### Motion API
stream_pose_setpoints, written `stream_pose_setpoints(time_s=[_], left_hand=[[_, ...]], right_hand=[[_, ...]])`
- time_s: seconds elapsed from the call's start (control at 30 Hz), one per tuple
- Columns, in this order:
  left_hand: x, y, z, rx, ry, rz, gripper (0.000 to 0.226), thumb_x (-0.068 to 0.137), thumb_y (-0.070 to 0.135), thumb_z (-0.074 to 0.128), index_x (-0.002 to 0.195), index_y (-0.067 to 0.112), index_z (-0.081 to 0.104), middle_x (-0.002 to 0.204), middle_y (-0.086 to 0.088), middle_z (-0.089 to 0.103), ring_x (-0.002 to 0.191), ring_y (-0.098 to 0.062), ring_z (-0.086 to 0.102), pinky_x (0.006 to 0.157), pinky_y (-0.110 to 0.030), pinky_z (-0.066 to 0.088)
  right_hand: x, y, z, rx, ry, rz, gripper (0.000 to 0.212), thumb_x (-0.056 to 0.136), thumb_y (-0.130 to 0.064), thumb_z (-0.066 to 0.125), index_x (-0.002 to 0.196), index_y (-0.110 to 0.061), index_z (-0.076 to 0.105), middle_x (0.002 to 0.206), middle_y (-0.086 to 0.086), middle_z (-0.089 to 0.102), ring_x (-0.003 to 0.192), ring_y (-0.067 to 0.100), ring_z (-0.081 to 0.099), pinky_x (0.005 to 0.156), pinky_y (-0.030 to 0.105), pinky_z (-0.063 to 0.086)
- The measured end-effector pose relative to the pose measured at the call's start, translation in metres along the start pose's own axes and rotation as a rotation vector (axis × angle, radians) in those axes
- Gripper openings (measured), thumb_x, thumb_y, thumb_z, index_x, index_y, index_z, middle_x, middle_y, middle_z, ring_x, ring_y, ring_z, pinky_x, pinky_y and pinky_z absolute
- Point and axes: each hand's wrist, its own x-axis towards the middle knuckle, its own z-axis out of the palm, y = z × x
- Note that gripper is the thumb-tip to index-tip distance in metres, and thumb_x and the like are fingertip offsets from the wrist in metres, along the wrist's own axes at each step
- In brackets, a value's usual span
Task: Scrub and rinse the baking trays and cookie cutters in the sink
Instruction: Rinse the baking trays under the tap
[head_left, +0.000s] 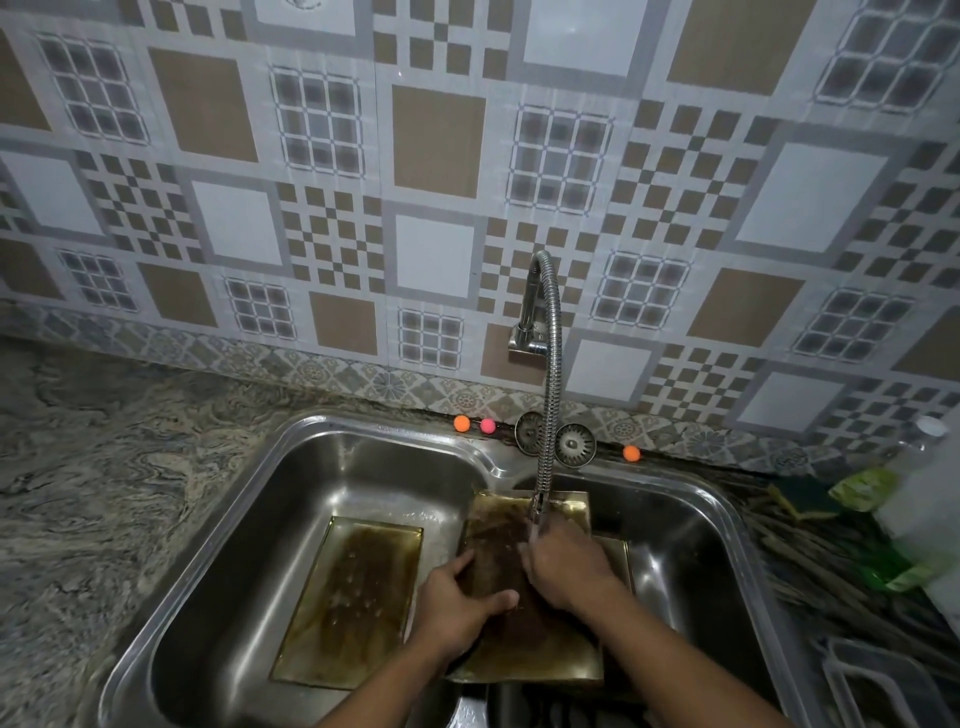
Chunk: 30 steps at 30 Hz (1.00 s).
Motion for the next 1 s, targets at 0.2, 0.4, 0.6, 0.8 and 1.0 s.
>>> stream_pose_setpoints(time_s=[0.2,0.4,0.6,0.8,1.0], left_hand=[[0.000,0.006,-0.010,-0.061,0.088,-0.039,0.044,0.095,0.026,0.060,0.138,0.021,0.054,0.135,0.000,0.059,0.115,-0.012,0.055,0.093,-0.018,0.039],[0.009,0.012,0.000,-0.044,0.105,0.043,0.031,0.104,0.024,0.036,0.122,0.025,0.062,0.116,0.007,0.058,0.109,-0.012,0.054,0.087,-0.019,0.034],[0.024,0.015,0.013,-0.246,0.249,-0.039,0.024,0.104,0.021,0.035,0.114,0.012,0.055,0.107,-0.006,0.062,0.095,-0.019,0.058,0.070,-0.025,0.039],[0.030,0.020,0.028,-0.153,0.175,-0.078,0.046,0.098,0.004,0.040,0.140,0.022,0.039,0.122,-0.006,0.062,0.099,-0.025,0.058,0.083,-0.032,0.046],[0.037,0.018,0.020,-0.264,0.073,-0.079,0.044,0.099,0.000,0.041,0.130,0.027,0.058,0.131,-0.003,0.059,0.104,-0.015,0.057,0.083,-0.020,0.047]], right_hand=[[0.038,-0.029,0.012,0.239,-0.143,-0.282,0.046,0.099,-0.026,0.039,0.145,-0.028,0.038,0.159,-0.001,0.020,0.147,0.021,0.011,0.119,0.052,0.005],[0.057,-0.026,0.017,0.164,0.074,-0.134,0.060,0.091,-0.035,0.016,0.146,-0.019,0.032,0.153,0.004,0.029,0.145,0.017,0.015,0.117,0.052,0.019],[0.003,-0.024,-0.004,-0.067,-0.194,-0.471,0.050,0.096,-0.018,0.043,0.145,-0.020,0.038,0.159,-0.006,0.019,0.148,0.017,0.009,0.120,0.042,0.003],[-0.058,0.013,-0.030,-0.009,0.012,-0.251,0.022,0.093,-0.033,0.052,0.113,-0.025,0.059,0.118,-0.005,0.054,0.111,0.015,0.053,0.092,0.035,0.046],[-0.048,0.036,-0.016,0.664,0.509,0.013,0.046,0.090,-0.029,0.064,0.131,-0.041,0.048,0.125,-0.013,0.052,0.112,0.003,0.050,0.091,0.028,0.045]])
